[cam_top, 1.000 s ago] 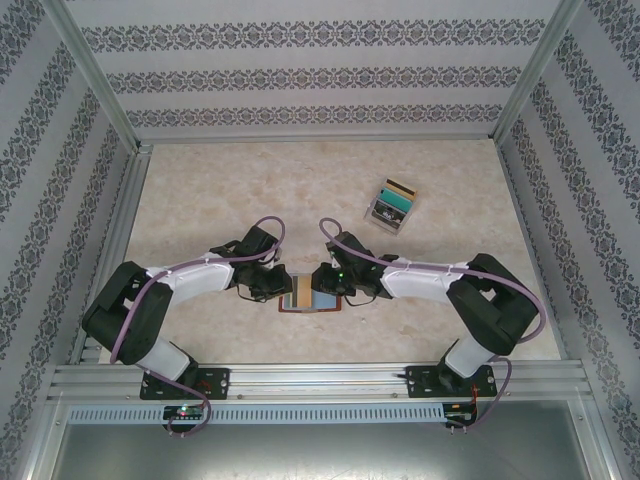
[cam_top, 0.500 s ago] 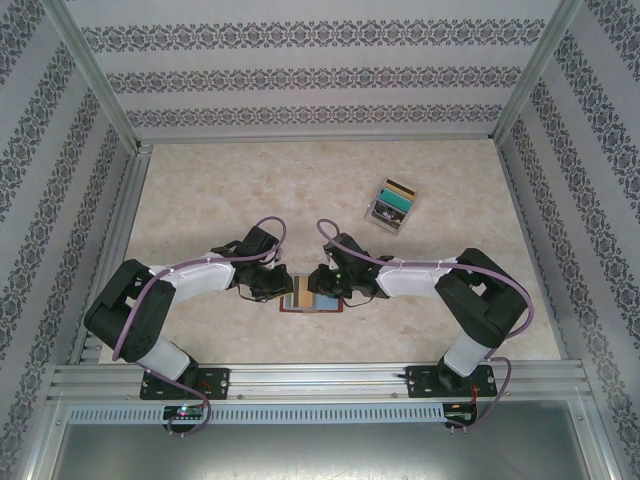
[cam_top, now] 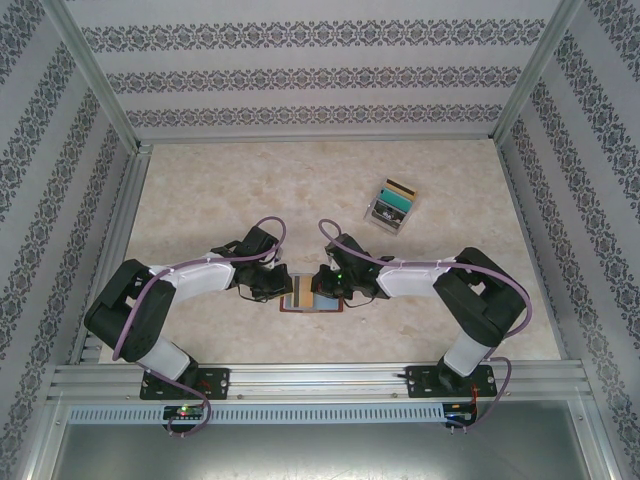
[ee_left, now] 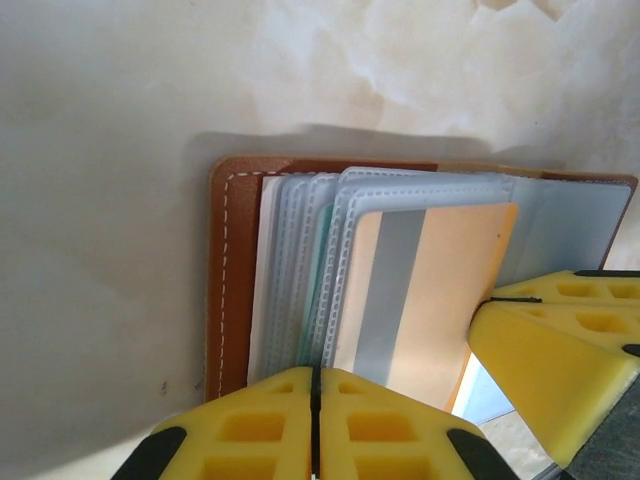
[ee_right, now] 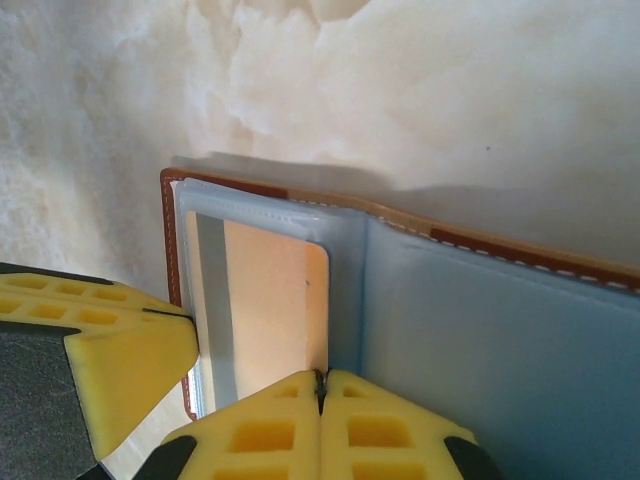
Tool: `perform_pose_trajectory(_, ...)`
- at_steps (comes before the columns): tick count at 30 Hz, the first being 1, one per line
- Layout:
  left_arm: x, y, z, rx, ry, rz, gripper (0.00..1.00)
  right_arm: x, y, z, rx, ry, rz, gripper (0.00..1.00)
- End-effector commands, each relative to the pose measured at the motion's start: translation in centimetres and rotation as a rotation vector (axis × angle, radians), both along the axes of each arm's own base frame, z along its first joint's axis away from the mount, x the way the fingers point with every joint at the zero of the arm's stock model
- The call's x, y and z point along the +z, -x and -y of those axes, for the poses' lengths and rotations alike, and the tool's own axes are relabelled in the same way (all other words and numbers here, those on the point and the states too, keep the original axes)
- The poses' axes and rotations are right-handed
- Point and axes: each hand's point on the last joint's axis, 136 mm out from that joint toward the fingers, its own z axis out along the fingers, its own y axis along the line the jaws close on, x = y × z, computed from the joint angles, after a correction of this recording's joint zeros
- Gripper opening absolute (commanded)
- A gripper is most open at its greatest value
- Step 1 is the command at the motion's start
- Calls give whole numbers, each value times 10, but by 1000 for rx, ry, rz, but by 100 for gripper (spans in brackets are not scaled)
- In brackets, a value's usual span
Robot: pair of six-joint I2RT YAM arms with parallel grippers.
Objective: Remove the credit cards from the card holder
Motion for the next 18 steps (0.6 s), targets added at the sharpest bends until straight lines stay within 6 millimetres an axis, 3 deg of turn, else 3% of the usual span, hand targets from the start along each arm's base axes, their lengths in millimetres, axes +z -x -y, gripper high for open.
perform_pose_trajectory(1, -14, 6, -10, 19, -39, -36, 6, -5, 3, 9, -13, 14, -9, 0)
perform_pose_trajectory(15, -22, 10, -17, 27, -85, -60, 0, 0, 3, 28, -35, 31, 10, 1)
perform_pose_trajectory(18, -21, 9, -16, 23, -79, -60, 0, -1, 4, 22, -23, 13, 4, 13)
